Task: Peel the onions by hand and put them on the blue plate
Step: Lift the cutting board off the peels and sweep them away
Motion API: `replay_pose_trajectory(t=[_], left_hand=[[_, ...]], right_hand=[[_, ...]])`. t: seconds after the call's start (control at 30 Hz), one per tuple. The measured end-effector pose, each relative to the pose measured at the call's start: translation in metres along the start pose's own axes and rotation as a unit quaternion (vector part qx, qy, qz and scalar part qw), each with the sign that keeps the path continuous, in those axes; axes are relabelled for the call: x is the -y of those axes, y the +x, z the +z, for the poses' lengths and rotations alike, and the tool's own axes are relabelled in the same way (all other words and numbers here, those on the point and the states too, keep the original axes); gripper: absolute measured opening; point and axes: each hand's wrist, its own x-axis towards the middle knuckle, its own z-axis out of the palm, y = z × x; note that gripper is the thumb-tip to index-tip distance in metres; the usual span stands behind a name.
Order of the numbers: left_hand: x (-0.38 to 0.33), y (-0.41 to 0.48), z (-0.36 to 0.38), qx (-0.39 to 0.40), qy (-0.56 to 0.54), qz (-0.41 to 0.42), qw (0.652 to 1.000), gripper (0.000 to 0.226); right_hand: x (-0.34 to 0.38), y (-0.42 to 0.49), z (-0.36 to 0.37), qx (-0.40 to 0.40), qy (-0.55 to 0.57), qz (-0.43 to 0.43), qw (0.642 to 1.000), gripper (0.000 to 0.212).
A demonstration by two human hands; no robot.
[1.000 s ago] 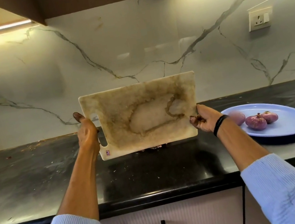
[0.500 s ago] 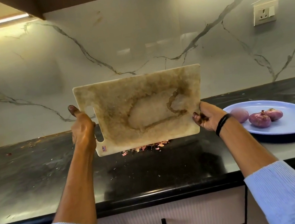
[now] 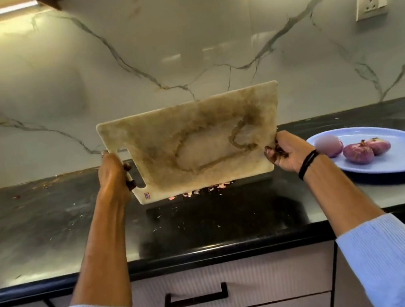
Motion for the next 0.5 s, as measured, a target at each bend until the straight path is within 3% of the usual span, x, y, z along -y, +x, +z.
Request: replay_pose_trajectory(t=[0.2, 0.37, 0.43, 0.5], left_hand=[[-0.023, -0.013, -0.022, 0.081, -0.156, 0.003, 0.984, 0.026], [-0.017, -0.008, -0.041, 0.118, -0.192, -0.015, 0.974, 0.018], [-0.012, -0.002, -0.048, 0.131, -0.144, -0.018, 0.981, 0.015], [-0.007, 0.005, -0.053, 0.096, -0.01, -0.012, 0.995, 0.011]], right_hand=[[0.016, -0.013, 0.01, 0.043, 0.059, -0.02, 0.997, 0.027], [0.023, -0.014, 0.01, 0.077, 0.037, -0.046, 0.995, 0.011], [0.025, -0.012, 0.007, 0.08, 0.042, -0.056, 0.994, 0.01], [0.027, -0.012, 0.003, 0.075, -0.041, -0.062, 0.994, 0.01]])
